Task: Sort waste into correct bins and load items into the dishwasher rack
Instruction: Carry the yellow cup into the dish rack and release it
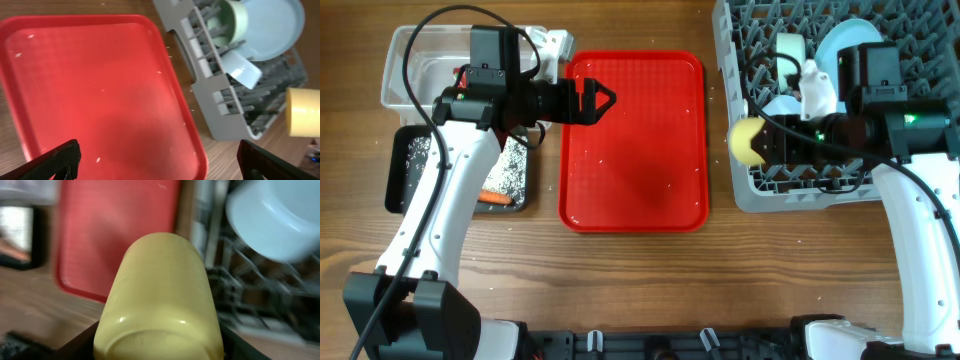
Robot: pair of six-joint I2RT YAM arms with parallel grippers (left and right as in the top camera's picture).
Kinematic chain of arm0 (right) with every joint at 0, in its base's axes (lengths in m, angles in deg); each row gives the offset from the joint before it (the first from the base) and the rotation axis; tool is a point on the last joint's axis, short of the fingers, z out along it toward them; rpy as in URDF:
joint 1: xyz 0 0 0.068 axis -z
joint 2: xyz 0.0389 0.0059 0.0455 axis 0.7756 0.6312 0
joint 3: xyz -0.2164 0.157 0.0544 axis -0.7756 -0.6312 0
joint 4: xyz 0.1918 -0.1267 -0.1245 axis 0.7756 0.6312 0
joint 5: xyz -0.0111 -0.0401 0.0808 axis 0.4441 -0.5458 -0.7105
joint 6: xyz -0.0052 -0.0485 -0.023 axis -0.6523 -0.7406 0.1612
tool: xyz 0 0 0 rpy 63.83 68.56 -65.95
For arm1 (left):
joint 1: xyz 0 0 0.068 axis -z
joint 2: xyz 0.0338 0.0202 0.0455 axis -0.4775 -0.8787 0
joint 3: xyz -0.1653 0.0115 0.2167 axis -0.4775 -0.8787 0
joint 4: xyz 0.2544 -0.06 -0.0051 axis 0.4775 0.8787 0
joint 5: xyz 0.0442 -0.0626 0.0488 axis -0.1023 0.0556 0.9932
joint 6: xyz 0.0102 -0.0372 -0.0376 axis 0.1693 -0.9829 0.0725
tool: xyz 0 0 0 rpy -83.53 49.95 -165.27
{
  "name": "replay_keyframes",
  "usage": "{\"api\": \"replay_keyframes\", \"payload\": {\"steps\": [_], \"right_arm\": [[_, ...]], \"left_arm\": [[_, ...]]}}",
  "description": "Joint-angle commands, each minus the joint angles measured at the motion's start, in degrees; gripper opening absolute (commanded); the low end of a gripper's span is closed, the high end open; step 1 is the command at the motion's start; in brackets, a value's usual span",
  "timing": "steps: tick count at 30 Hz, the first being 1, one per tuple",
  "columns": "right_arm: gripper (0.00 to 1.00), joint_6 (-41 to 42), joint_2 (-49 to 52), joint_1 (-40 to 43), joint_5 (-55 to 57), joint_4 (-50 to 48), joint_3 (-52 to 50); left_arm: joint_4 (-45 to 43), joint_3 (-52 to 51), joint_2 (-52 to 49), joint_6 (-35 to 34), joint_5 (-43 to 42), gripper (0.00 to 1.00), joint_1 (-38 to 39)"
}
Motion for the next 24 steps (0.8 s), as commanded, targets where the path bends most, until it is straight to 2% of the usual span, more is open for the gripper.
{"api": "replay_keyframes", "payload": {"steps": [1, 5, 14, 19, 20, 21, 24], "right_arm": [[0.51, 5.8, 0.1, 0.1, 13.7, 1.7, 1.0], [0.52, 8.3, 2.2, 0.1, 19.7, 3.4, 0.8], [0.52, 8.2, 12.5, 0.1, 18.3, 4.3, 0.6], [0.54, 8.1, 14.3, 0.1, 17.0, 4.1, -1.1], [0.59, 8.2, 14.3, 0.1, 17.0, 3.9, -1.3], [0.72, 8.2, 14.3, 0.1, 17.0, 3.8, -1.3], [0.98, 8.3, 14.3, 0.1, 17.0, 3.3, -1.3]], "left_arm": [[-0.2, 0.4, 0.2, 0.3, 2.9, 1.0, 0.3], [-0.2, 0.4, 0.2, 0.3, 2.9, 1.0, 0.3], [-0.2, 0.4, 0.2, 0.3, 2.9, 1.0, 0.3], [-0.2, 0.4, 0.2, 0.3, 2.9, 1.0, 0.3], [-0.2, 0.4, 0.2, 0.3, 2.9, 1.0, 0.3], [-0.2, 0.4, 0.2, 0.3, 2.9, 1.0, 0.3], [-0.2, 0.4, 0.2, 0.3, 2.9, 1.0, 0.3]]}}
